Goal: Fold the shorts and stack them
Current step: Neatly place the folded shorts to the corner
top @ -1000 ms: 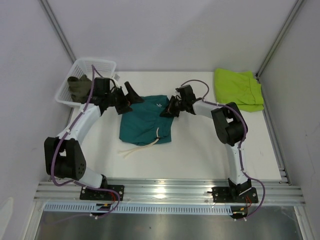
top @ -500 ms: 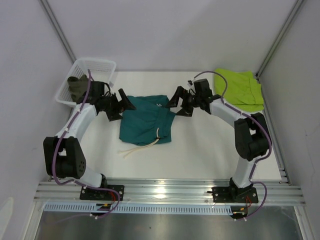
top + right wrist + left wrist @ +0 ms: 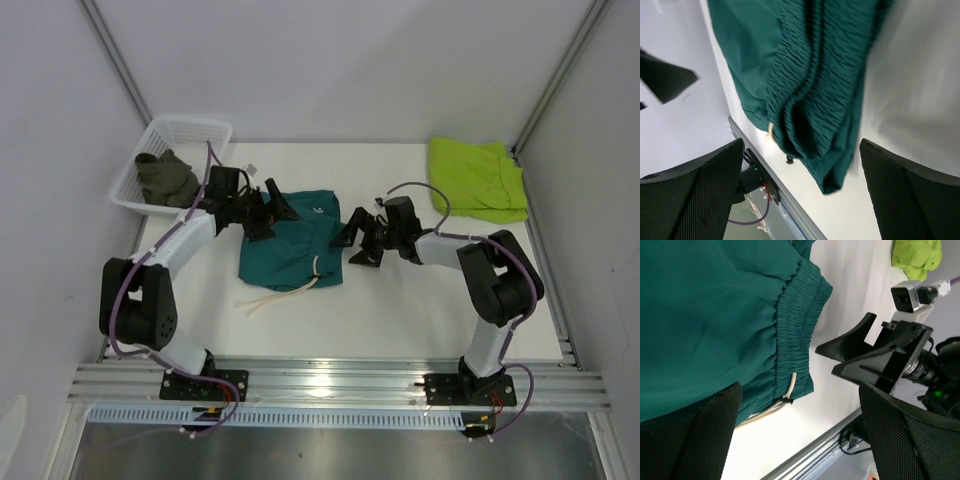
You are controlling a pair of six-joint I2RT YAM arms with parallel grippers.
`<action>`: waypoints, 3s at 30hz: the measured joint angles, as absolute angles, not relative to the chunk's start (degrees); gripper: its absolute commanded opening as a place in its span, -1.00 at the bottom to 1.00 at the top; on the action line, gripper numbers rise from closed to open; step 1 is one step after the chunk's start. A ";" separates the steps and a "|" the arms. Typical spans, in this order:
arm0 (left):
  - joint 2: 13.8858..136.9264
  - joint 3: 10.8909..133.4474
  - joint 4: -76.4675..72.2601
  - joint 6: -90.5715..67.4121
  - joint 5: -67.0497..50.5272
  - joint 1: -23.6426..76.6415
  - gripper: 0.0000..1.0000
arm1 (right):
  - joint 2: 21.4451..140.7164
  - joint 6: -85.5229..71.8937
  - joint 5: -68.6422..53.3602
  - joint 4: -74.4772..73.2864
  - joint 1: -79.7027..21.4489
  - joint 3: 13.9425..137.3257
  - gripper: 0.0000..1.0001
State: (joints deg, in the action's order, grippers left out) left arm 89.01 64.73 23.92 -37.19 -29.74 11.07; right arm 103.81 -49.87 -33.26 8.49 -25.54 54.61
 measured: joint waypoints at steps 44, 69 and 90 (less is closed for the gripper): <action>106.72 62.57 0.45 -56.53 -27.55 17.87 0.99 | 114.85 -52.27 -21.41 30.39 -30.37 57.43 0.99; 108.22 59.88 -5.45 -58.02 -27.00 18.02 0.99 | 123.83 -55.96 -25.02 35.20 -33.17 61.87 -0.71; 86.83 73.71 17.02 -54.22 -33.85 12.16 0.99 | 118.19 -40.95 -27.66 6.04 -19.27 73.06 -1.00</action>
State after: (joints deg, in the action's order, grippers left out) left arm 86.83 73.71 17.02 -54.22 -33.85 12.16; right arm 118.19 -40.95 -27.66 6.04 -19.27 73.06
